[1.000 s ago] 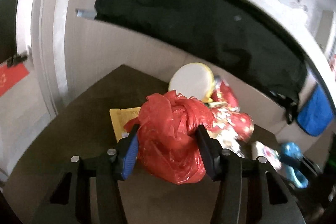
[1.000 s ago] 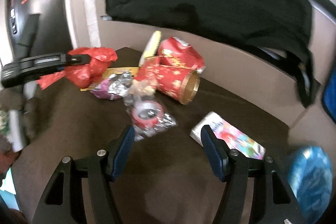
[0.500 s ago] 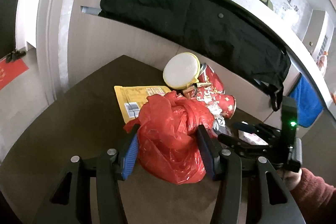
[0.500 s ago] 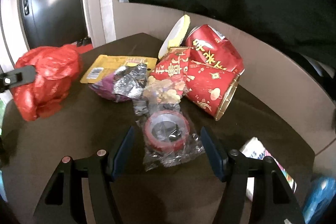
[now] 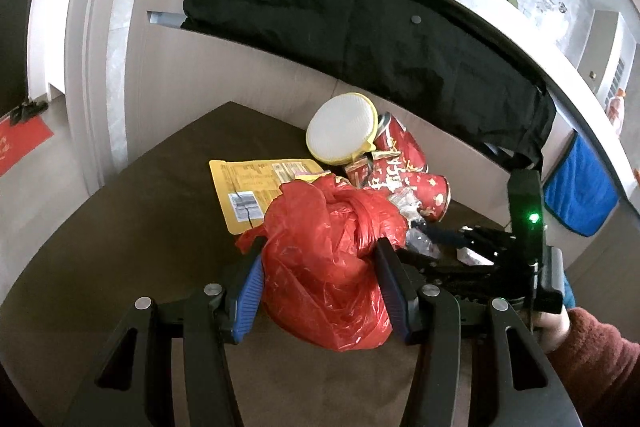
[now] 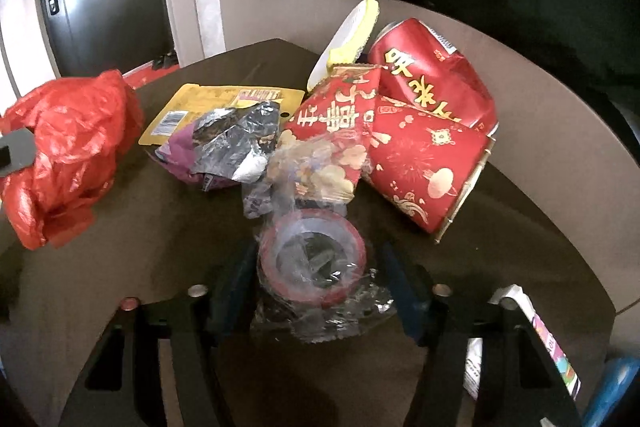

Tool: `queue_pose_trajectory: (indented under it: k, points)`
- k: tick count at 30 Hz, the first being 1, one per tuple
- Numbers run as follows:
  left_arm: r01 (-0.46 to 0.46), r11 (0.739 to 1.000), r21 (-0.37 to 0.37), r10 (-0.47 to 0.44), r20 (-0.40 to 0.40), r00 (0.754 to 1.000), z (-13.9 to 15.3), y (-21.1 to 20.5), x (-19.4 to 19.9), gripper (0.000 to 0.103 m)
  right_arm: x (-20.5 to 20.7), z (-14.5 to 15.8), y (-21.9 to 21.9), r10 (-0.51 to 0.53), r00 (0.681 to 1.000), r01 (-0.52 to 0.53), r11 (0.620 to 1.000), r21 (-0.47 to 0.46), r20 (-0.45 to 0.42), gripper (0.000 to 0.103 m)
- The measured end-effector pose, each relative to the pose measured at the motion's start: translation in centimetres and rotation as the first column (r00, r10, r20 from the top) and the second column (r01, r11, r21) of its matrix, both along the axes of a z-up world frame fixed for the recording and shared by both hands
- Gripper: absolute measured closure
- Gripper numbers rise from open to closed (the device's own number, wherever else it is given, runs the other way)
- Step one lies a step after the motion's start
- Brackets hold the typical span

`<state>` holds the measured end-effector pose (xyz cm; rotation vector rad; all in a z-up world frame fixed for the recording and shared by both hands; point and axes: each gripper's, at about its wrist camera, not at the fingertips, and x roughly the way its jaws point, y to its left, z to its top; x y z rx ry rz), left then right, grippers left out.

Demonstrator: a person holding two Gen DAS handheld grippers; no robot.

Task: Collect trash
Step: 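Grasp the clear packet with red tape roll using the right tool, then carry the red bag and tape packet over the blue-lined bin with both tools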

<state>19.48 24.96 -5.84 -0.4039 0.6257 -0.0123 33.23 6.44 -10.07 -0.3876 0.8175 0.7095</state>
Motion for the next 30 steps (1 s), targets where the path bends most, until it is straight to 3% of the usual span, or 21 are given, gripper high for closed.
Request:
queue_pose_trajectory:
  k: [9,16,24,30]
  points:
    - [0.019,1.0,-0.003,-0.019,0.009,1.0,1.1,-2.1,0.2,0.049,-3.3,3.2,-3.5,-0.057,0.998,0.057,0.995,0.083,0.006,0.052]
    - [0.099,0.994,0.048,-0.102,0.059,0.993,3.8,-7.8,0.2,0.049,-7.0,7.4,-8.7,-0.144,0.988,0.134,0.982,0.136,0.06,0.052]
    - [0.156,0.98,0.125,-0.171,0.127,0.977,6.9,-14.7,0.0,0.049,-9.7,11.9,-16.9,-0.299,0.945,0.262,0.936,0.236,0.135,0.052]
    - [0.199,0.957,0.211,-0.236,0.168,0.957,8.8,-21.1,0.2,0.049,-11.9,14.4,-22.4,-0.397,0.892,0.335,0.902,0.273,0.216,0.052]
